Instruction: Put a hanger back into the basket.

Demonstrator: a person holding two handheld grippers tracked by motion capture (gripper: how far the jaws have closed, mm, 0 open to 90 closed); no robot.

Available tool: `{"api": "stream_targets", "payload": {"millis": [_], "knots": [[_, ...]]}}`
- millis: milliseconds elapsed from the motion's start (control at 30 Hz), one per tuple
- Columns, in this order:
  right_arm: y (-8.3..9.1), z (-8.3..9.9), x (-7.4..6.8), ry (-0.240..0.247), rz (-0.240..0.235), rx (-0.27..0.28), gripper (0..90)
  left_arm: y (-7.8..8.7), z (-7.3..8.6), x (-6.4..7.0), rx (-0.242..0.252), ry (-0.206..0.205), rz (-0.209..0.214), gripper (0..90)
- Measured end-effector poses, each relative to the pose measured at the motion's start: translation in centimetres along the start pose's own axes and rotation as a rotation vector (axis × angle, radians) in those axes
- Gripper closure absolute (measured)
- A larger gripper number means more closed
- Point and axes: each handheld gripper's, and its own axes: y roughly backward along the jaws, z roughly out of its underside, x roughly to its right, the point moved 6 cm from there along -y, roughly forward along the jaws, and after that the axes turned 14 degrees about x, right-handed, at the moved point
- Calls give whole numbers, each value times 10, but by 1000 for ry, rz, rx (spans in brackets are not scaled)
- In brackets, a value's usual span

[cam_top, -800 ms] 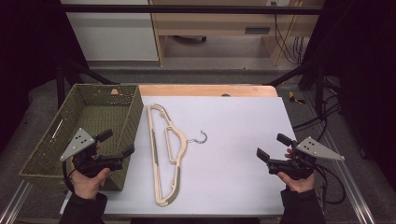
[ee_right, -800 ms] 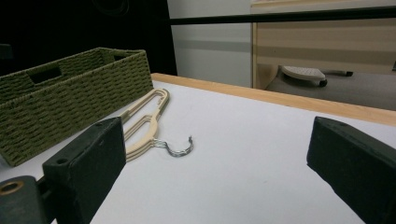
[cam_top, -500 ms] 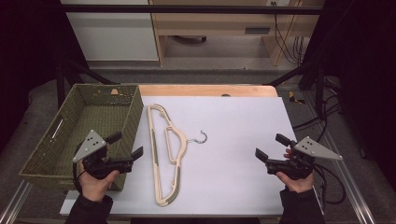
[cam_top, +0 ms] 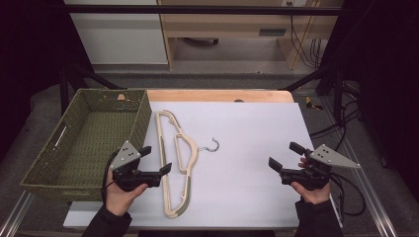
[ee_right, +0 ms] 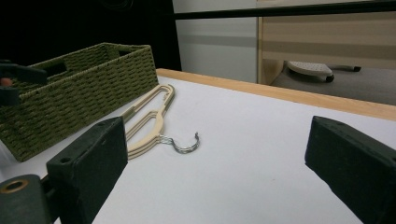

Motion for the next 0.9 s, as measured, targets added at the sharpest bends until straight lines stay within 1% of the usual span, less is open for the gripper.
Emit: {"api": "stream_targets", "payload": {"millis": [33, 100, 133, 167, 200, 233, 300, 333, 367, 400, 433, 467, 500, 533, 567, 600, 633, 700, 733, 767, 833, 867, 900], "knots": [[0, 0, -1, -2, -4, 2, 64, -6, 3, 3, -17, -6, 9, 128], [0, 0, 0, -1, -3, 0, 64, -8, 4, 5, -27, -11, 13, 129], [-1, 1, 0, -2, -3, -4, 65, -14, 6, 8, -42, -22, 24, 138], [-1, 1, 0, -2, -3, -4, 65, -14, 6, 8, -42, -22, 24, 143], [-1, 1, 0, 4, -6, -5, 65, -20, 7, 11, -56, -25, 34, 149], [-2, 1, -1, 1, -5, -4, 66, -20, 7, 11, -56, -25, 34, 160], [-2, 1, -1, -5, -8, -4, 67, -27, 10, 13, -77, -23, 41, 170], [-3, 2, -2, 1, -15, -6, 69, -30, 12, 15, -88, -17, 45, 195], [-3, 3, -2, -3, -8, -10, 69, -37, 18, 19, -118, -12, 53, 202], [-4, 3, -3, -1, -12, -10, 69, -39, 22, 21, -139, -14, 58, 208], [-4, 3, -3, -1, -12, -10, 69, -39, 22, 21, -139, -14, 58, 217], [-4, 4, -3, 4, -15, -19, 70, -43, 29, 25, -163, -7, 49, 232], [-4, 4, -3, 4, -15, -19, 70, -43, 29, 25, -163, -7, 49, 251], [-4, 4, -4, -3, -17, -16, 72, -44, 33, 26, -175, 2, 46, 273], [-4, 4, -4, -6, -17, -18, 73, -46, 41, 27, -205, 10, 36, 288], [-4, 4, -4, -4, -16, -18, 74, -47, 45, 28, -224, 20, 34, 297], [-4, 4, -4, -3, -16, -18, 75, -48, 49, 29, -241, 19, 29, 311], [-4, 4, -4, -4, -17, -17, 76, -49, 58, 31, -266, 35, 27, 353], [-4, 4, -4, -4, -17, -17, 76, -49, 58, 31, -266, 35, 27, 374], [-4, 4, -3, -3, -16, -21, 76, -50, 67, 33, -301, 48, 25, 395], [-3, 4, -3, -3, -20, -23, 78, -53, 76, 35, -333, 60, 9, 445], [-4, 4, -3, -3, -20, -22, 77, -53, 81, 36, -353, 59, 7, 465], [-4, 4, -3, -3, -20, -22, 77, -53, 81, 36, -353, 59, 7, 483]]}}
